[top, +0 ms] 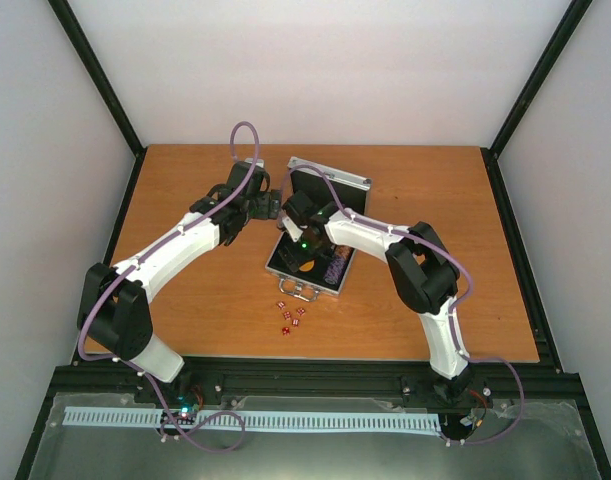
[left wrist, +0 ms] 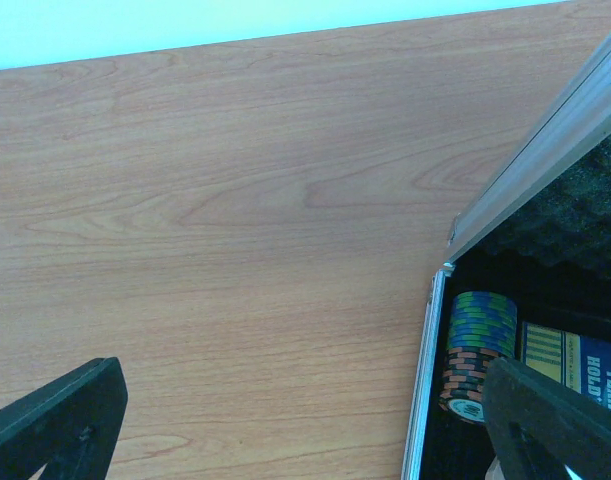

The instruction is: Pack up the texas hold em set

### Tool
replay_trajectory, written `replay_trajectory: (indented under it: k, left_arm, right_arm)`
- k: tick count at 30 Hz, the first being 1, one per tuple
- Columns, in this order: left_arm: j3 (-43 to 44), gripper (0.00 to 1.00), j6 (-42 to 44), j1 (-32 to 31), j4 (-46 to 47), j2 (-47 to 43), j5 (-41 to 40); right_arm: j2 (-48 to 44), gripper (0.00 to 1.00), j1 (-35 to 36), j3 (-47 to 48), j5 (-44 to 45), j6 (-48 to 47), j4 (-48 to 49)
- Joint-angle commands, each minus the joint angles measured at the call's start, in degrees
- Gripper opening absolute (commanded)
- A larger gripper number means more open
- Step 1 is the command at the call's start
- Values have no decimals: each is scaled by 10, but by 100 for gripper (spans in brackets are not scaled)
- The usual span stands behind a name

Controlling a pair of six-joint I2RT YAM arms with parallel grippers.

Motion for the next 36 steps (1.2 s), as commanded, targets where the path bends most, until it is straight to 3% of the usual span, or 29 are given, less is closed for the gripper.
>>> replay_trajectory:
  k: [1,12,16,22,25,36]
  left_arm:
    - [3,100,4,-1,-5,-2,2]
    - [4,100,3,-2,-5,3,3]
    - [5,100,4,-2,-5,5,3]
    - [12,100,4,-1,-6,7,3]
    - [24,100,3,-1,-13,13,10]
    - [41,100,2,0,-32,-7,15]
  right_arm:
    - [4,79,-3,-15,-27,-7,8]
    - [-33,80,-2,-31,3,-5,18]
    - [-76,84,-2,-27,24,-8,15]
    - [-143,99,20,-31,68,-15,-19]
    - [-171,100,41,-50,77,-5,-36]
    - [-260,75,156,-184,82,70,-61]
